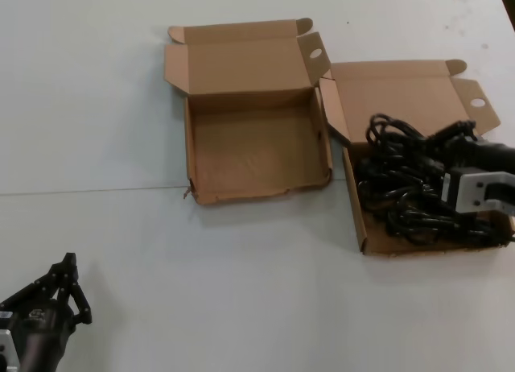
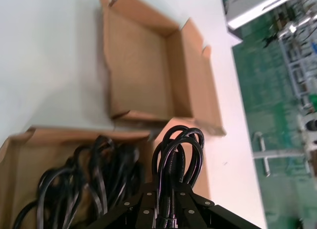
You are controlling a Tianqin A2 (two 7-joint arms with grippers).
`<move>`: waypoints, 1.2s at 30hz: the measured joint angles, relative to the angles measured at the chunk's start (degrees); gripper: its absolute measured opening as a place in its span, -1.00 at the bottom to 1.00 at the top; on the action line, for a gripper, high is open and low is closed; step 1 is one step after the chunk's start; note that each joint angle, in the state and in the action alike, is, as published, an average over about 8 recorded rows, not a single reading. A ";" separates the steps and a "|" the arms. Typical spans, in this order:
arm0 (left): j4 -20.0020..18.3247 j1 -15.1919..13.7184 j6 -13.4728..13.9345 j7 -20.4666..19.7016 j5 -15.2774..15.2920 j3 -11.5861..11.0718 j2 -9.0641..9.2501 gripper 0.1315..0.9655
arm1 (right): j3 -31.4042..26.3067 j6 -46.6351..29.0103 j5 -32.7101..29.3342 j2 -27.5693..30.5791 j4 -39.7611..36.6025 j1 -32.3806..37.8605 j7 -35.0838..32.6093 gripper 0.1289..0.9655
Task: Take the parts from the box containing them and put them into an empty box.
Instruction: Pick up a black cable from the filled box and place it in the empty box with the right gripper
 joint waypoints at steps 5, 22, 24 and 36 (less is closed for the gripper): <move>0.00 0.00 0.00 0.00 0.00 0.00 0.00 -0.94 | -0.18 -0.49 2.36 -0.04 3.70 -0.19 0.00 -0.87; 0.00 0.00 0.00 0.00 0.00 0.00 0.00 -0.94 | -10.07 7.63 13.83 -1.90 -8.30 7.71 0.00 -0.88; 0.00 0.00 0.00 0.00 0.00 0.00 0.00 -0.94 | -11.59 9.18 15.98 -2.16 -12.01 9.54 0.00 -0.88; 0.00 0.00 0.00 0.00 0.00 0.00 0.00 -0.94 | -22.98 17.37 31.35 -3.19 -33.06 20.21 0.00 -0.88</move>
